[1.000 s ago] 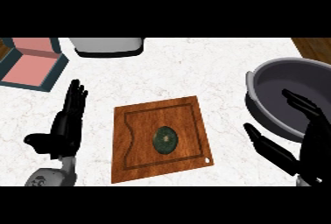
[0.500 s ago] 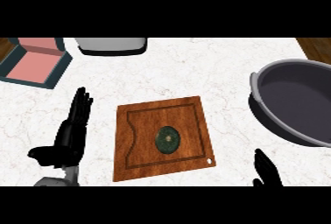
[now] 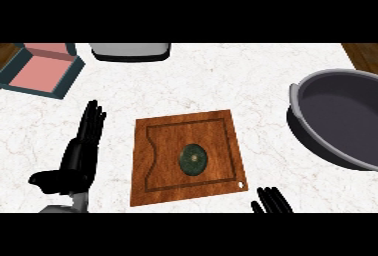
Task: Pick the squash from the cutting board and place it in the pot
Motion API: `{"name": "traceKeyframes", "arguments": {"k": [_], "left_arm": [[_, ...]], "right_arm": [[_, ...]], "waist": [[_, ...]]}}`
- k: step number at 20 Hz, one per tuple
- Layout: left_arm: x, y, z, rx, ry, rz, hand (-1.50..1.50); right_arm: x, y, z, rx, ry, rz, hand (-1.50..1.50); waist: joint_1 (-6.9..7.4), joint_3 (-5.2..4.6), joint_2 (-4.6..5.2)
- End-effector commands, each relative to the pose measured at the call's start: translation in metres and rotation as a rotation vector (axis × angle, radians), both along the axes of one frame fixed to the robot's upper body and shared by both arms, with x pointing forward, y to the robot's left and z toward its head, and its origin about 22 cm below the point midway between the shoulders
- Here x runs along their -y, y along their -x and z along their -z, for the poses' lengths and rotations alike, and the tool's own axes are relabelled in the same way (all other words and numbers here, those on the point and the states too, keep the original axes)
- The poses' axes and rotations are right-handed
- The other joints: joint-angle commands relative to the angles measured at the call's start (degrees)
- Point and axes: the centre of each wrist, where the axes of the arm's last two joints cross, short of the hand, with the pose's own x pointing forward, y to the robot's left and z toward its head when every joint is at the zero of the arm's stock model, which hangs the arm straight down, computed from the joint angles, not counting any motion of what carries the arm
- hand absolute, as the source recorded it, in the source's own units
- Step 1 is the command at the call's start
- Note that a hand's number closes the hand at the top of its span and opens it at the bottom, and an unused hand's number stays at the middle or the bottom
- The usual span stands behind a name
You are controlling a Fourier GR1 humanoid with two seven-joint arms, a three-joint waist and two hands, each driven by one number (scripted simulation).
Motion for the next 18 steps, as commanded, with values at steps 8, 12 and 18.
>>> {"name": "traceKeyframes", "arguments": {"k": [8,12,18], "left_arm": [[0.007,0.003,0.013,0.008,0.0,-0.001,0.0],[-0.001,-0.004,-0.002,0.007,-0.003,0.012,0.0],[-0.008,0.004,-0.002,0.004,-0.009,0.003,0.0]], "right_arm": [[-0.08,-0.048,-0.026,-0.214,0.15,0.073,-1.5],[-0.092,-0.053,-0.021,-0.319,0.228,0.165,-1.5],[-0.107,-0.074,-0.015,-0.386,0.216,0.128,-1.5]], "waist": [[0.38,0.33,-0.1],[0.33,0.33,-0.14],[0.23,0.36,-0.2]]}}
